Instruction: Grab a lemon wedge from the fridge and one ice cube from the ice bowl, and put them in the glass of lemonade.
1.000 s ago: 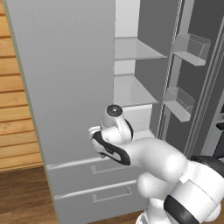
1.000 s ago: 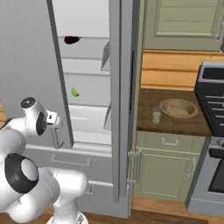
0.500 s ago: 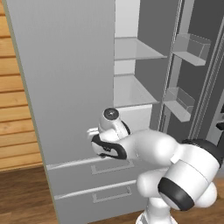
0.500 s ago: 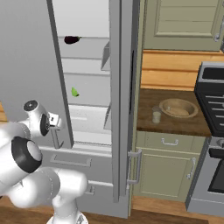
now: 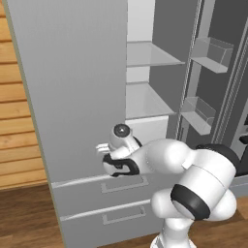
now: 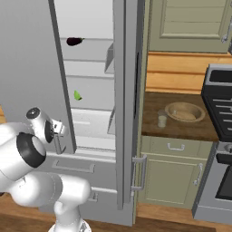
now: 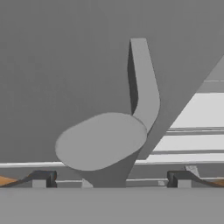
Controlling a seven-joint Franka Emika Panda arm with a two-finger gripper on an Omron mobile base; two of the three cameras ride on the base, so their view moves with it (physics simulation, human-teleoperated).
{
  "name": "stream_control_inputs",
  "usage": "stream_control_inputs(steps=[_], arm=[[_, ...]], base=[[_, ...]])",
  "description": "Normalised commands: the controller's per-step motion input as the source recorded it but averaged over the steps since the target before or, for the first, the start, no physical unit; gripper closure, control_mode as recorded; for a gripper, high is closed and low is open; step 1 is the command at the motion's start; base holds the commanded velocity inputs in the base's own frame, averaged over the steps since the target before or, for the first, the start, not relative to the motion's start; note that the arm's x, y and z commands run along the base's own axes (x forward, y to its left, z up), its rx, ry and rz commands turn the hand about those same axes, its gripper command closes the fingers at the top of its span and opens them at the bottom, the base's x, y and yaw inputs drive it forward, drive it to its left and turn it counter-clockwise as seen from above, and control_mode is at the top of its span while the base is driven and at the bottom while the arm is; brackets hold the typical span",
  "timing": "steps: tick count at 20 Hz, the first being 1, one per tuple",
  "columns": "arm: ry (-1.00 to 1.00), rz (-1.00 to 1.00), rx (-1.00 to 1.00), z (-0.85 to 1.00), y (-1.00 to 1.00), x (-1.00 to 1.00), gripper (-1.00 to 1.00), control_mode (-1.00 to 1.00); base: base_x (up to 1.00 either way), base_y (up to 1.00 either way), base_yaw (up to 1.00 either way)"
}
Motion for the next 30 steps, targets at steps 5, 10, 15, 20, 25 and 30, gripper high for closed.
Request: stream_control_inputs(steps=[5, 10, 15, 20, 25, 30], arm=[[0.00, -0.03, 0.00, -0.23, 0.02, 0.30, -1.00, -1.00], [0.00, -0.03, 0.00, -0.23, 0.04, 0.15, -1.00, -1.00], [0.03, -0.02, 0.00, 0.00, 0.11, 0.06, 1.00, -1.00], [0.02, -0.01, 0.00, 0.00, 0.09, 0.00, 1.00, -1.00], [0.01, -0.02, 0.00, -0.05, 0.17, 0.01, 1.00, -1.00], [0.00, 0.00, 0.00, 0.00, 0.47, 0.00, 1.00, -1.00]], base=[[0.00, 0.00, 0.00], [0.00, 0.00, 0.00], [0.00, 0.00, 0.00], [0.00, 0.00, 0.00], [0.00, 0.00, 0.00], [0.00, 0.00, 0.00]])
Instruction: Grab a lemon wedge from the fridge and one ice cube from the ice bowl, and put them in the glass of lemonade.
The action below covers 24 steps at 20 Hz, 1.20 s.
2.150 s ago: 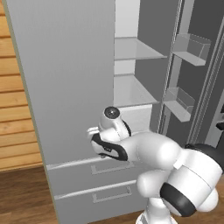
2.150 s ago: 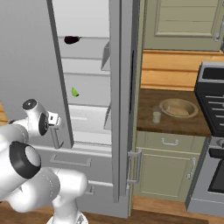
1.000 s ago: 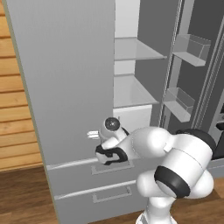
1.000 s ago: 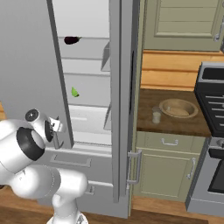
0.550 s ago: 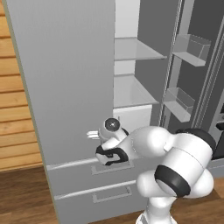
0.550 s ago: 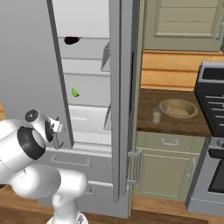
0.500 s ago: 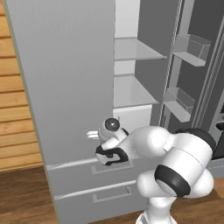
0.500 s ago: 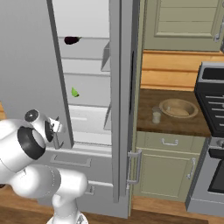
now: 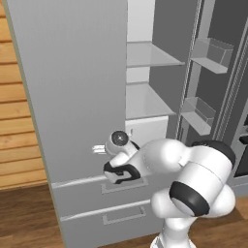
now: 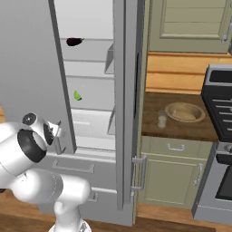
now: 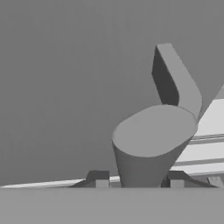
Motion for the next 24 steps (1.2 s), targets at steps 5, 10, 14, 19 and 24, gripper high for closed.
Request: stream_control_inputs(steps=[5, 10, 14, 19, 24], arm=[[0.00, 0.00, 0.00, 0.07, 0.59, -0.03, 1.00, -1.00], [0.00, 0.00, 0.00, 0.13, 0.63, -0.31, 1.00, -1.00], [0.01, 0.02, 0.00, 0.20, 0.67, -0.64, 1.00, -1.00], [0.05, 0.09, 0.00, 0.32, 0.64, -0.85, 1.00, -1.00], [0.07, 0.13, 0.00, 0.49, 0.48, -0.94, 1.00, -1.00]], base=[[0.00, 0.00, 0.00], [0.00, 0.00, 0.00], [0.00, 0.00, 0.00], [0.00, 0.00, 0.00], [0.00, 0.00, 0.00]])
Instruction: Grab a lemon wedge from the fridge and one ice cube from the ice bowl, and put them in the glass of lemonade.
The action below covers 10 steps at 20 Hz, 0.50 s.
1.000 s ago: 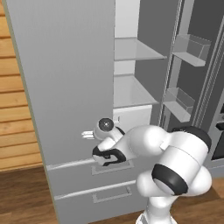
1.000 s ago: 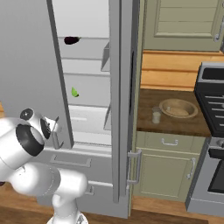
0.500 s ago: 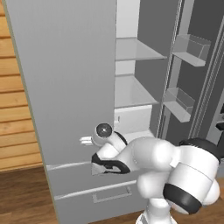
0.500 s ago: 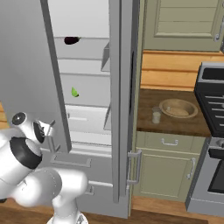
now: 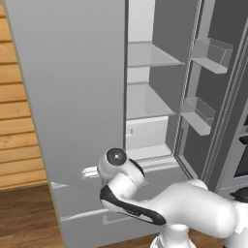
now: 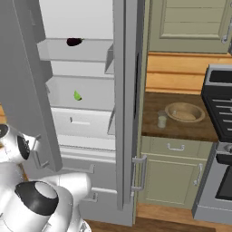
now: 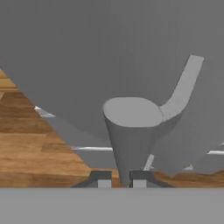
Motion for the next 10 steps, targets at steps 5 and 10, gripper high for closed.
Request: stream_control_inputs(steps=[5, 10], arm=[[0.02, 0.14, 0.00, 0.87, 0.22, -0.96, 1.00, -1.00], [-0.10, 0.02, 0.00, 1.00, -0.01, -0.75, 1.00, -1.00]], base=[[0.00, 0.00, 0.00], [0.00, 0.00, 0.00]])
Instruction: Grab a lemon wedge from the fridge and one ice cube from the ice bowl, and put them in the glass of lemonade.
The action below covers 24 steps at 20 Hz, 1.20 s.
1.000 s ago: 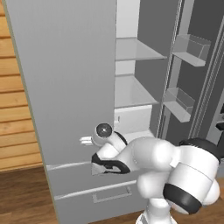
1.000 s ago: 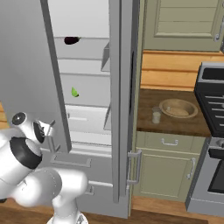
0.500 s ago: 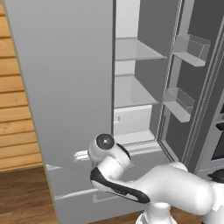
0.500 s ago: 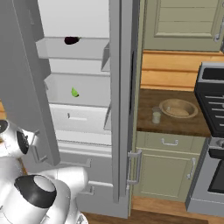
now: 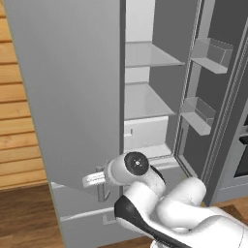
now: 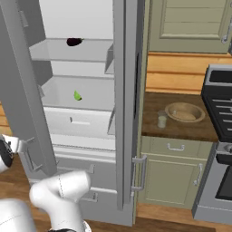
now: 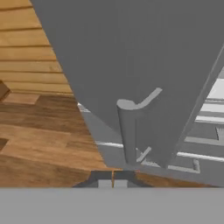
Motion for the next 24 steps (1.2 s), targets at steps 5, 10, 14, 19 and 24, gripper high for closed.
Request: stream_control_inputs(steps=[5, 10, 14, 19, 24], arm=[[-0.19, 0.00, 0.02, 0.98, -0.17, -0.48, 1.00, -1.00], [-0.05, 0.00, 0.00, 1.00, -0.34, -0.32, 1.00, -1.00], [0.02, 0.00, 0.00, 1.00, -0.52, -0.01, 1.00, -1.00], [0.11, 0.00, 0.00, 0.94, -0.58, 0.00, 1.00, -1.00], [0.14, -0.07, 0.11, 0.35, -0.72, 0.24, 1.00, -1.00]], base=[[0.00, 0.00, 0.00], [0.00, 0.00, 0.00], [0.00, 0.00, 0.00], [0.00, 0.00, 0.00], [0.00, 0.00, 0.00]])
